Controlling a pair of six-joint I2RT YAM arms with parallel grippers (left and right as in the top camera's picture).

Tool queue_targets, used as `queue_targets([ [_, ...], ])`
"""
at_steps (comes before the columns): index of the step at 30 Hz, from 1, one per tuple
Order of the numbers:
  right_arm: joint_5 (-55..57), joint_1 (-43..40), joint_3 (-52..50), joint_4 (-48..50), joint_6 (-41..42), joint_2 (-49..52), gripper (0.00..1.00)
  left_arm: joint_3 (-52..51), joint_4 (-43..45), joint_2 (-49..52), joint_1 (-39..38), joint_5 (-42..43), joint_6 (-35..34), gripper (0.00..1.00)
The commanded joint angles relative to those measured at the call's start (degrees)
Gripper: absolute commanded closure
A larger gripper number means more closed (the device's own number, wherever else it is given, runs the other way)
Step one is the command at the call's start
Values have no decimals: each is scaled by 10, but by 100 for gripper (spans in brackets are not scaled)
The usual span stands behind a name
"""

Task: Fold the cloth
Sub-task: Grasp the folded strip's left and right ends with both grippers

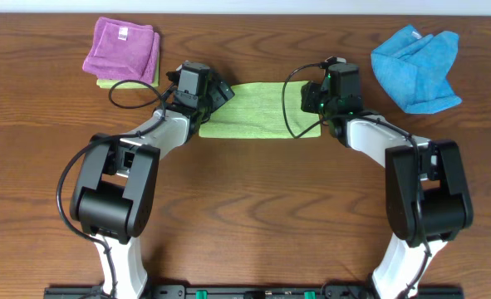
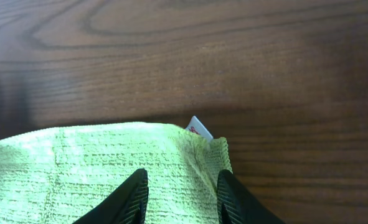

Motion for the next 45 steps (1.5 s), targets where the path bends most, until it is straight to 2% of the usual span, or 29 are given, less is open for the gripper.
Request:
queue_targets([
  [1,-2,4,11,-4,1,6,63,11,9,6,5,-21,2,5],
  [5,-39,4,14,-10,-24,6,63,14,58,5,15,21,22,5],
  [8,-49,4,25,-38,-37,6,63,33,56,2,21,67,41,5],
  [15,-48,3,65,-124,-91,6,64,94,-47,1,30,93,82,5],
  [18,-48,3,78,-152,-91,6,60,119,-104,-2,31,128,97,5],
  [20,-43,3,89,-183,-91,4,54,141,-155,-6,31,151,116,5],
  [21,-38,3,91,-193,-92,3,48,150,-181,-9,31,151,127,5],
  [24,-10,3,92,-219,-96,2,16,170,-241,-12,31,151,152,5],
  [26,7,3,92,-239,-98,2,7,174,-280,-12,33,152,177,5],
  [29,8,3,92,-275,-106,-3,1,174,-332,-16,33,169,216,5],
  [36,6,5,91,-316,-110,-5,1,174,-368,-20,27,185,226,5],
  [41,0,12,91,-313,-108,-4,5,174,-372,-20,15,181,231,5],
  [45,-3,22,85,-315,-93,-4,5,173,-392,-15,4,167,231,5],
])
